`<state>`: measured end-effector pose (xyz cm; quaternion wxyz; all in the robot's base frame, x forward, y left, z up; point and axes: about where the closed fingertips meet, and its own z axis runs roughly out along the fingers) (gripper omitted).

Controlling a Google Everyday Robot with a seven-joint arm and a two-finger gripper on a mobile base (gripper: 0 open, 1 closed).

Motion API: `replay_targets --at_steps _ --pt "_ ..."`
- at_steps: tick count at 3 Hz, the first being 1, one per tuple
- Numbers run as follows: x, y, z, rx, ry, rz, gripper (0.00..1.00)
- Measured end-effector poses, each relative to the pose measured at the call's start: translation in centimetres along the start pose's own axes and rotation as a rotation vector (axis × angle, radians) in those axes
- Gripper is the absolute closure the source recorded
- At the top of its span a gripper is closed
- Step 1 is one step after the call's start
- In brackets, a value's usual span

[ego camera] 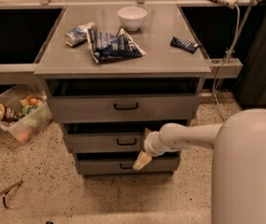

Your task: Open middle drawer

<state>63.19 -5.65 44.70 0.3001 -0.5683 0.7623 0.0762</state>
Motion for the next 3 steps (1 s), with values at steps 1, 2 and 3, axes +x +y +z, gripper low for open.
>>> replay_targets --at_steps 1,2,3 --pt "0.0 -1.8 2.4 0.002 -0.063 0.031 0.0" --pt "0.3 -2.8 3.9 -0.034 -0.162 0.088 0.0" --pt "0.0 -3.5 4.0 -0.036 -0.173 0.088 0.0"
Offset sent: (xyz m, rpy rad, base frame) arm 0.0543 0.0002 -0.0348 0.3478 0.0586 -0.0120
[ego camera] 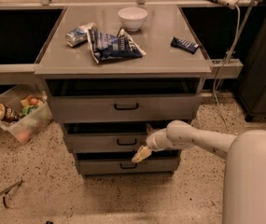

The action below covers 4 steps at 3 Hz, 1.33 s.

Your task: Open middle drawer

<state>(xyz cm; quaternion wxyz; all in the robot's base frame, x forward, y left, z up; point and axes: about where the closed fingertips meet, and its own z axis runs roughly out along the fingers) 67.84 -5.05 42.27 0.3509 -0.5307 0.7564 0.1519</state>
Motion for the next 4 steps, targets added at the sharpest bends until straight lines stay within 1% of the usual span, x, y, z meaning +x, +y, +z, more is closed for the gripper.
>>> replay_targets --at_steps 1,2,3,4 --pt "-0.8 0.7 0.4 -0.047 0.042 -0.018 0.0" --pt "-2.1 3.6 -0.4 -0.173 0.168 -0.033 0.0" --pt "-1.9 8.5 -3.5 -0.27 0.254 0.077 0.0" --pt "-1.9 8.5 -3.5 -0.269 0.254 0.076 0.0"
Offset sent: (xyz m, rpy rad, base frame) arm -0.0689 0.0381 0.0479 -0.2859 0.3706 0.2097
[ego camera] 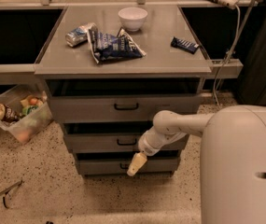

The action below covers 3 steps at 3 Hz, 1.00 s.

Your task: Open middle drawer

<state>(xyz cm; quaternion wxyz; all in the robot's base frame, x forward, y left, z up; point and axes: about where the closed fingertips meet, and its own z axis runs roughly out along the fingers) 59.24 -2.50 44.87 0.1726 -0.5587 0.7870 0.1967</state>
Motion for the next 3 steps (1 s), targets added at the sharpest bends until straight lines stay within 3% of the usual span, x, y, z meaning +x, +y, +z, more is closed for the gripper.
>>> replay_targets --at_steps 1,2,3 --pt "-1.6 -1.4 -0.2 0.08 -0.045 -0.072 0.0" --pt "-3.9 -3.3 -1.1 0.195 -0.113 -0.166 0.0" --pt "-4.6 -5.2 -1.3 0.252 -0.143 -0.207 0.0"
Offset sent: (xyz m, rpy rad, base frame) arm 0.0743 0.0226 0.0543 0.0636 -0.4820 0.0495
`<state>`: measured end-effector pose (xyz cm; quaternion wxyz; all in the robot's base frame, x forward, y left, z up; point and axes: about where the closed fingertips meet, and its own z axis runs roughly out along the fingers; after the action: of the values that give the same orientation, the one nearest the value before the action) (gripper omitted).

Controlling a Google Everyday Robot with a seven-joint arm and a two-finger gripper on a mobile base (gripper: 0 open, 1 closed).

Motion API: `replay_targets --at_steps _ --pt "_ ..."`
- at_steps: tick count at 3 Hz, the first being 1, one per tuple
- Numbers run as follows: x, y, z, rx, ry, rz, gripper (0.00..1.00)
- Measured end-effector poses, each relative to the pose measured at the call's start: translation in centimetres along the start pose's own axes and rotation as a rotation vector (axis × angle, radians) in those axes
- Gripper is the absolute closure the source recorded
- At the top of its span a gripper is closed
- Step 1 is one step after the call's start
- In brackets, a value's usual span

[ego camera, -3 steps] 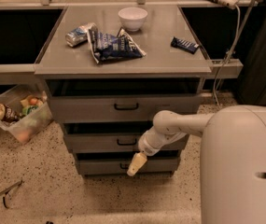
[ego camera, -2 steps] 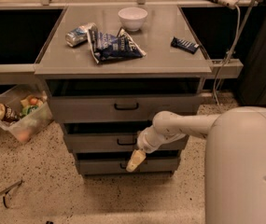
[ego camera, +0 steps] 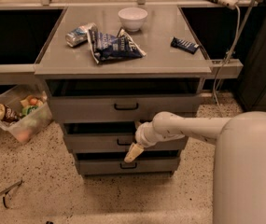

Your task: Open middle drawer

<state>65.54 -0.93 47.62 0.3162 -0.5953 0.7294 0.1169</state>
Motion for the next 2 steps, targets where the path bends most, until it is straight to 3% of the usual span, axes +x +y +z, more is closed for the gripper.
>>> replay_targets --at_steps 1,2 --pt "2.5 -1.7 2.4 -0.017 0.021 0.048 0.0" --pt "6.1 -3.3 5.6 -0.073 0.074 0.11 0.0"
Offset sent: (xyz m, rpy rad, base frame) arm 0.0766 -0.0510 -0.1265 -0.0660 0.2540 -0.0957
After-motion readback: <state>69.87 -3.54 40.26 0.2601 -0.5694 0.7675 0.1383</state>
